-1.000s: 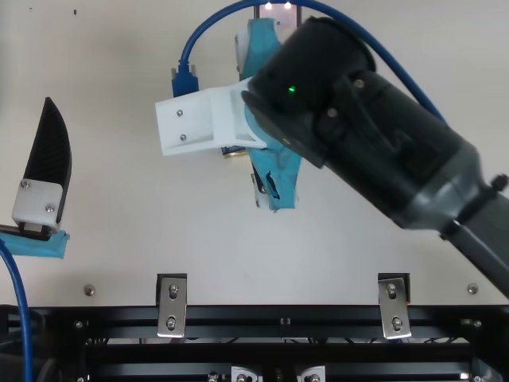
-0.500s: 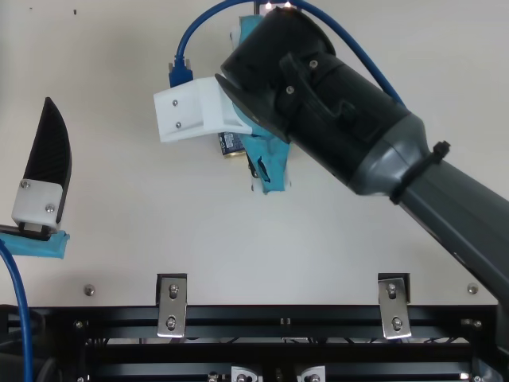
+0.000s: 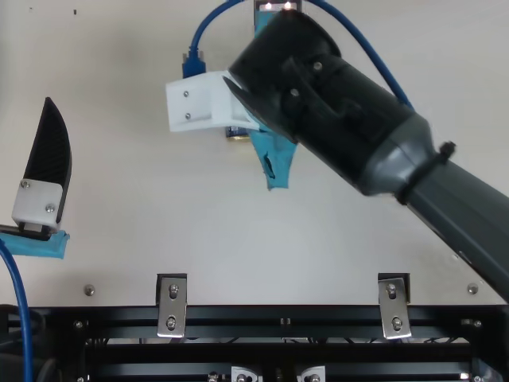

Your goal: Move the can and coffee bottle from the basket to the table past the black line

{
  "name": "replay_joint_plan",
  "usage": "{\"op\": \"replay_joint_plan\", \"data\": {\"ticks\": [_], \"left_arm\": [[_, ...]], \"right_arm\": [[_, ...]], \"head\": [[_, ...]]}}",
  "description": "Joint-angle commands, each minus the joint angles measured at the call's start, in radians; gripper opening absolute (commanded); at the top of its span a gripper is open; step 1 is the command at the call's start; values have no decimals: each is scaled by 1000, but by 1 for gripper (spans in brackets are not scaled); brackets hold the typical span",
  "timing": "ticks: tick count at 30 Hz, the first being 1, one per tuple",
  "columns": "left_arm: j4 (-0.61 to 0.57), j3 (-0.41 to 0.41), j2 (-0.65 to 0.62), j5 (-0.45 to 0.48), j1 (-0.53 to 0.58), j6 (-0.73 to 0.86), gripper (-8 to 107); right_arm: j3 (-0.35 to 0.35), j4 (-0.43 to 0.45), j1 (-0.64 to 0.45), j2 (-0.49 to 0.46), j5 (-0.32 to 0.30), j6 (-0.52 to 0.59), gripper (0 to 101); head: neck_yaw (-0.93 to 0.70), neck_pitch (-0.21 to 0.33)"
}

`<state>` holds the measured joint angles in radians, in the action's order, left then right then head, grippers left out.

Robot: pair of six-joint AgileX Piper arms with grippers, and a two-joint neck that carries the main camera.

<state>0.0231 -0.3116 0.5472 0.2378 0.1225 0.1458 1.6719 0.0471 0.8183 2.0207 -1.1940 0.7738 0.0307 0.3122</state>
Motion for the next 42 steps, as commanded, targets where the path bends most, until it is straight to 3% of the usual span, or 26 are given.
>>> {"op": "replay_joint_plan", "data": {"ticks": [1, 8, 14, 20, 31, 42], "left_arm": [[0, 0, 0, 0, 0, 0, 90], [0, 0, 0, 0, 0, 0, 90], [0, 0, 0, 0, 0, 0, 90], [0, 0, 0, 0, 0, 0, 90], [0, 0, 0, 0, 0, 0, 90], [0, 0, 0, 0, 0, 0, 90]], "right_arm": [[-11, -1, -9, -38, 10, -16, 0], [-30, -22, -53, -125, -5, -77, 0], [-57, 31, -132, -169, -5, -226, 0], [-126, 89, -246, -228, 6, -349, 0], [-291, 145, -541, -362, 39, -457, 0], [-415, 144, -899, -459, 70, -431, 0]], "head": [[1, 2], [3, 2], [65, 6], [190, 17], [450, 18], [714, 21]]}}
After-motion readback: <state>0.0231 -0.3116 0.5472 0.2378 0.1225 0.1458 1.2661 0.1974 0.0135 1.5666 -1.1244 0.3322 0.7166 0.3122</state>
